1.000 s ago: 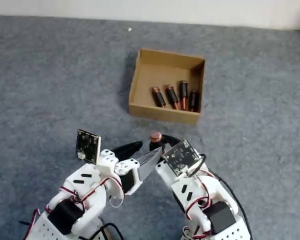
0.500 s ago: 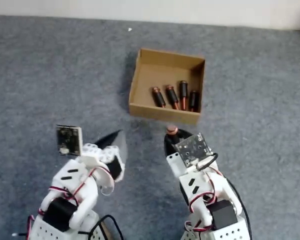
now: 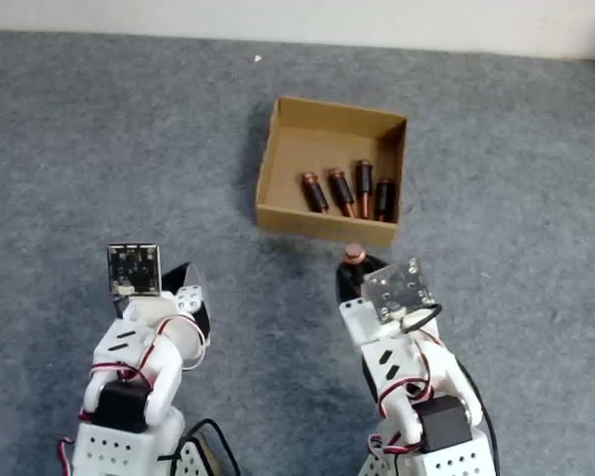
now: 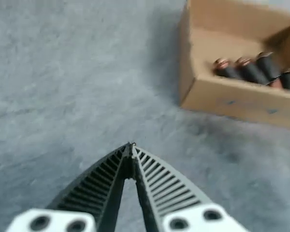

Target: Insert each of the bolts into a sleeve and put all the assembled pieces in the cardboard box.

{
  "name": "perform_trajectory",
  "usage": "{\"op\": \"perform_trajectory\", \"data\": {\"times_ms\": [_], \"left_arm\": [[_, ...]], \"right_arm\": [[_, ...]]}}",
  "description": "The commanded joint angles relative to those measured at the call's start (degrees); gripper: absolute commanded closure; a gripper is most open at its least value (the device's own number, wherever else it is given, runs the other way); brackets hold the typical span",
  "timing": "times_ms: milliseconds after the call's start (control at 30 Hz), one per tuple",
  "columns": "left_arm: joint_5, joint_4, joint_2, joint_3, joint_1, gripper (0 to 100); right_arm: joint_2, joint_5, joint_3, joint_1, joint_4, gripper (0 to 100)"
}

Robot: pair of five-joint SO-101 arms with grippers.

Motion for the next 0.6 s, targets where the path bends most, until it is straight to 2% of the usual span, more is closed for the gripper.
{"op": "perform_trajectory", "data": {"times_ms": [0,267,400,567], "left_arm": [[-5.8,0.0,-0.6,2.5,-2.8,99],[-6.7,4.4,-0.6,2.5,-3.6,99],[-6.8,6.1,-0.6,2.5,-3.6,99],[-6.8,6.3,-0.6,2.5,-3.6,99]], "right_arm": [[-0.7,-1.2,-0.7,2.5,-2.2,99.4],[-0.6,-0.9,-1.7,2.9,-2.4,99.4],[0.2,-0.7,-7.1,2.6,-5.9,99.3],[13.8,1.4,-14.4,2.6,-13.8,99.3]]}}
